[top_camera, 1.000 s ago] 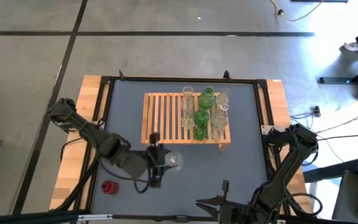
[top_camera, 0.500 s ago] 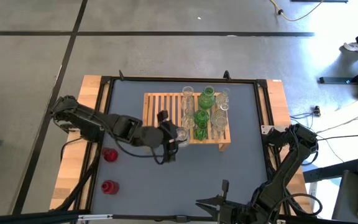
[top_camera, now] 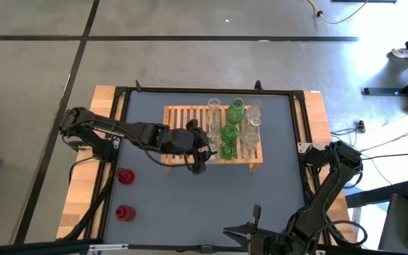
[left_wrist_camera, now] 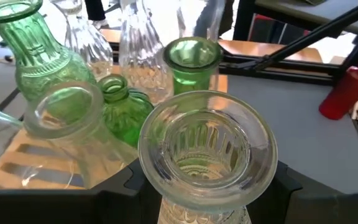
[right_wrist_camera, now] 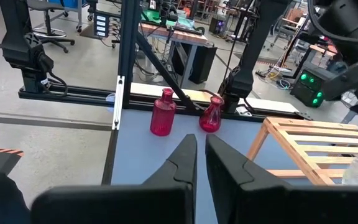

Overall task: Sort vases onto shelf
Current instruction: Put the transparent bottle on the shelf

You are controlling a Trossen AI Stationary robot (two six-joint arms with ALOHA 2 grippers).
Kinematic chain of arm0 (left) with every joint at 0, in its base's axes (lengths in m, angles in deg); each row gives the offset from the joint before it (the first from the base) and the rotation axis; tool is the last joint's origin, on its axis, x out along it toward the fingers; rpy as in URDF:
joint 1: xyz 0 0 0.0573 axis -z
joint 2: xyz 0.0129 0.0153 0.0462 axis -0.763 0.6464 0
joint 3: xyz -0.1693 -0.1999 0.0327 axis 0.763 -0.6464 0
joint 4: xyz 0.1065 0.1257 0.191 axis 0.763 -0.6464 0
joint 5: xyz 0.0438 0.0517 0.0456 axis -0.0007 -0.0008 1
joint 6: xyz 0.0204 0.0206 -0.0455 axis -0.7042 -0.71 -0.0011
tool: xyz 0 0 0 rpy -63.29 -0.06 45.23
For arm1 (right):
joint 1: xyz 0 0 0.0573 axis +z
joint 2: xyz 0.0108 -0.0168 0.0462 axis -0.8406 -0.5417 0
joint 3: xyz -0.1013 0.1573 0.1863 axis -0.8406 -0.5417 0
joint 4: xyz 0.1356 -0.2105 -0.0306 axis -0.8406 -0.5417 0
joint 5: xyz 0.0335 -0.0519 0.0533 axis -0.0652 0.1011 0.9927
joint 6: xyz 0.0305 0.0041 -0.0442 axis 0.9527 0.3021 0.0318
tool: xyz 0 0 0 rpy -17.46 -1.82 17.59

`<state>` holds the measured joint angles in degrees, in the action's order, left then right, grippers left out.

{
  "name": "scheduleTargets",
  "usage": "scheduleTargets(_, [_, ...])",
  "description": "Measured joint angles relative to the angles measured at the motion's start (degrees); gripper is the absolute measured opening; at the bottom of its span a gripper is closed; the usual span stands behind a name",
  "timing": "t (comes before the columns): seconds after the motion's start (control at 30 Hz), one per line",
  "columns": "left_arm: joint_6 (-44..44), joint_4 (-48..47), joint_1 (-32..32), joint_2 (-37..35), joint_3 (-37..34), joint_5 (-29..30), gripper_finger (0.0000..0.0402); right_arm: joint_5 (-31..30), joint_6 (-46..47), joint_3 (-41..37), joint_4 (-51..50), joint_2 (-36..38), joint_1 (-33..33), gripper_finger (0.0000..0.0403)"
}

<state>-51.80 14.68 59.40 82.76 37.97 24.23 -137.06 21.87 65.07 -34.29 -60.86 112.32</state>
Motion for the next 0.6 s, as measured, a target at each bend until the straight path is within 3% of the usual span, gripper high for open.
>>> scheduleTargets(0.6, [0.1,0.8,-1.8,0.0,-0.6,-0.4,0.0183,0.0,0.0,0.0,-0.1,0.0,0.0,0.0026])
